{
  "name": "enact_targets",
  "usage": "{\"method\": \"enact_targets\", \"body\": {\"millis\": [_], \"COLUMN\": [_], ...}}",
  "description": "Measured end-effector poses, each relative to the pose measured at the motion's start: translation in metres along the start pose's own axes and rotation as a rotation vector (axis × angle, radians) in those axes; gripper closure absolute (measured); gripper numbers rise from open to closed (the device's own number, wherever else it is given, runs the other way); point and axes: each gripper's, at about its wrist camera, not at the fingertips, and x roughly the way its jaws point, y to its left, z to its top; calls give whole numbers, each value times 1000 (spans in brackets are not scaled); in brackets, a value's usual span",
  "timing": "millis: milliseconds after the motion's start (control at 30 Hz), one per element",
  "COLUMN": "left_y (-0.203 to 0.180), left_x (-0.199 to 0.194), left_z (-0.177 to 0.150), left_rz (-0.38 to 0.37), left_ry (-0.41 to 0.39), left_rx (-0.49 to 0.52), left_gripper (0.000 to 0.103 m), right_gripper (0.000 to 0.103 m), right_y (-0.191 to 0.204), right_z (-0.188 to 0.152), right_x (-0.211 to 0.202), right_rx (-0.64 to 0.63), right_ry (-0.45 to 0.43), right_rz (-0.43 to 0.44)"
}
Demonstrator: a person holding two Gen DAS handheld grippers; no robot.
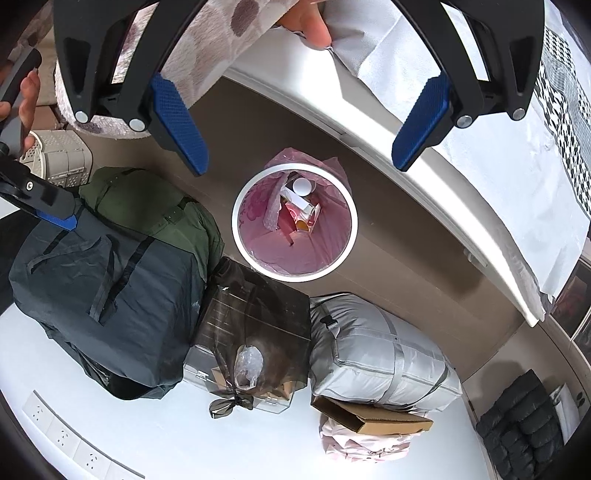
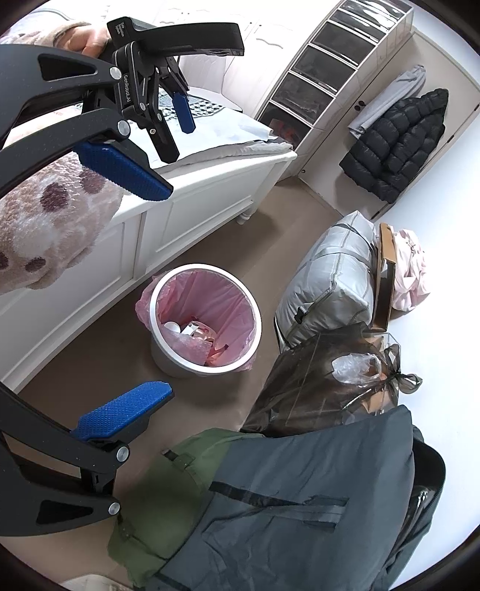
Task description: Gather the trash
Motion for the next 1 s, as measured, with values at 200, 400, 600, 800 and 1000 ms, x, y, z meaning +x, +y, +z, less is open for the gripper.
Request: {"method": "enact_targets", "body": {"millis": [200,400,600,800,1000], "left_y": [-3,-7,-8,-8,-9], "left_x": [-1,-1,1,2,4], "left_z": [1,1,0,-1,-3], "left_rz": [1,-4,-1,0,-5], "left_ry": [-3,-6,-2,-2,-3], "left_rx": [11,14,14,16,15], "left_gripper": [5,5,5,5,5], "right_gripper": [7,7,7,7,7], "right_y": [0,-1,-2,-5,-4], "right_z": [-1,-3,-5,-6,-6], "right_x": [0,1,2,3,3], "right_rx": [2,8,11,12,11], "right_ry": [0,-2,-1,5,6], "right_rz": [-1,5,4,3,3]}}
